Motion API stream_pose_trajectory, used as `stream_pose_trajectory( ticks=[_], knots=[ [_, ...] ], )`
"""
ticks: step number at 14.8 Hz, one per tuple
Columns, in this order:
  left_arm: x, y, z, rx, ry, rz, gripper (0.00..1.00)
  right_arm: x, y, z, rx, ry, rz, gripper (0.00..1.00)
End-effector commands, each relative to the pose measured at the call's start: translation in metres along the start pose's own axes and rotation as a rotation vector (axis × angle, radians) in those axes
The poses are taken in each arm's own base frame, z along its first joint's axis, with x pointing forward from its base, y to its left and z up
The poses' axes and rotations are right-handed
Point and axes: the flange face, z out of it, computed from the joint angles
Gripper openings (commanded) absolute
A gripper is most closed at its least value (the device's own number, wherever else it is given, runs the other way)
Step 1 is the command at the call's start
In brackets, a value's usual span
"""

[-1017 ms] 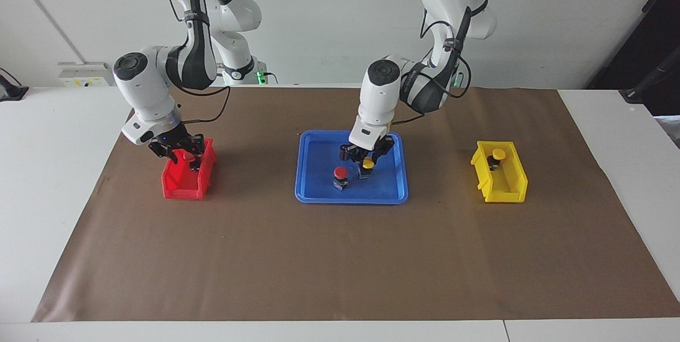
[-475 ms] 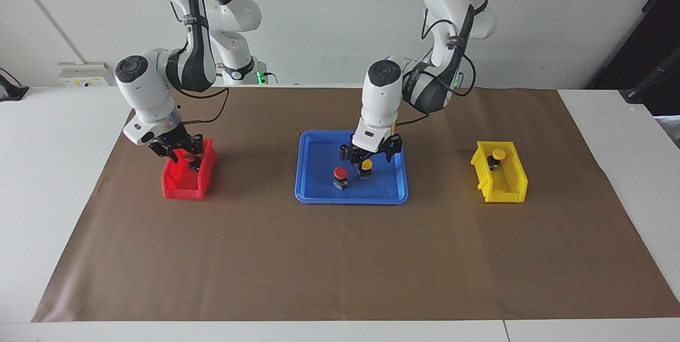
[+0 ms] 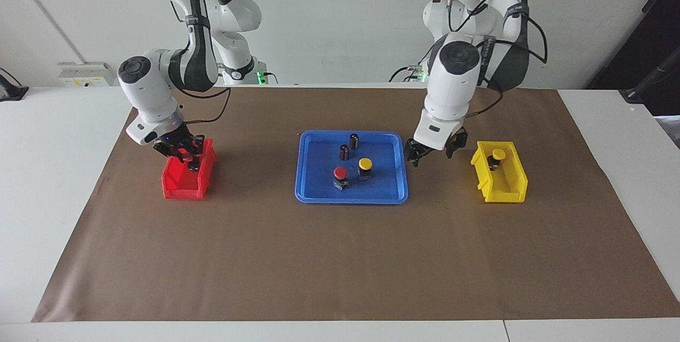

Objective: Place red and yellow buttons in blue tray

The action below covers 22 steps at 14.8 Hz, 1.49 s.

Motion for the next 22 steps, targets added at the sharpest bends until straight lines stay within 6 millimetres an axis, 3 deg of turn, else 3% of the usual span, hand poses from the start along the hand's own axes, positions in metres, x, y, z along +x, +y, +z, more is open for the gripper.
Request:
stream_pose_trajectory(
  ticks=[1,3,4,5,6,7,8,10,12,14,17,18,20,22],
  knots=[
    [0.005,-0.074,-0.03,-0.025,-0.028,0.074,1.0,0.032,0.015,-0.044,0.008,-0.009,-0.077,0.24],
    [0.002,-0.136,-0.046,-0.04,-0.062,0.168,1.0,0.064,0.017,-0.09,0.019,-0.066,-0.091,0.24],
    [0.0,-0.166,-0.051,-0.064,-0.071,0.208,1.0,0.079,0.008,-0.112,0.023,-0.086,-0.091,0.25],
    [-0.001,-0.19,-0.054,-0.089,-0.068,0.229,1.0,0.096,-0.017,-0.135,0.018,-0.095,-0.058,0.25],
    [0.001,-0.204,-0.054,-0.106,-0.062,0.234,1.0,0.114,-0.055,-0.151,0.009,-0.093,-0.016,0.25],
    [0.001,-0.205,-0.054,-0.114,-0.053,0.23,1.0,0.129,-0.105,-0.158,0.001,-0.079,0.027,0.25],
    [-0.002,-0.203,-0.053,-0.111,-0.04,0.226,1.0,0.135,-0.15,-0.157,0.0,-0.055,0.073,0.25],
    [-0.021,-0.201,-0.016,-0.098,0.013,0.219,1.0,0.143,-0.241,-0.145,0.035,0.042,0.167,0.25],
    [-0.038,-0.199,0.031,-0.091,0.028,0.213,1.0,0.149,-0.286,-0.118,0.049,0.071,0.212,0.25],
    [-0.036,-0.198,0.052,-0.093,0.017,0.186,0.96,0.149,-0.315,-0.089,0.051,0.075,0.202,0.25],
    [-0.031,-0.202,0.073,-0.097,0.01,0.152,0.8,0.139,-0.318,-0.053,0.051,0.077,0.206,0.26],
    [-0.032,-0.202,0.079,-0.097,0.008,0.15,0.76,0.135,-0.319,-0.046,0.05,0.072,0.205,0.26],
    [-0.038,-0.201,0.098,-0.097,-0.007,0.149,0.73,0.123,-0.341,-0.037,0.053,0.054,0.219,0.27],
    [-0.043,-0.201,0.114,-0.098,0.004,0.145,0.72,0.119,-0.345,-0.032,0.048,0.04,0.241,0.27]
  ],
)
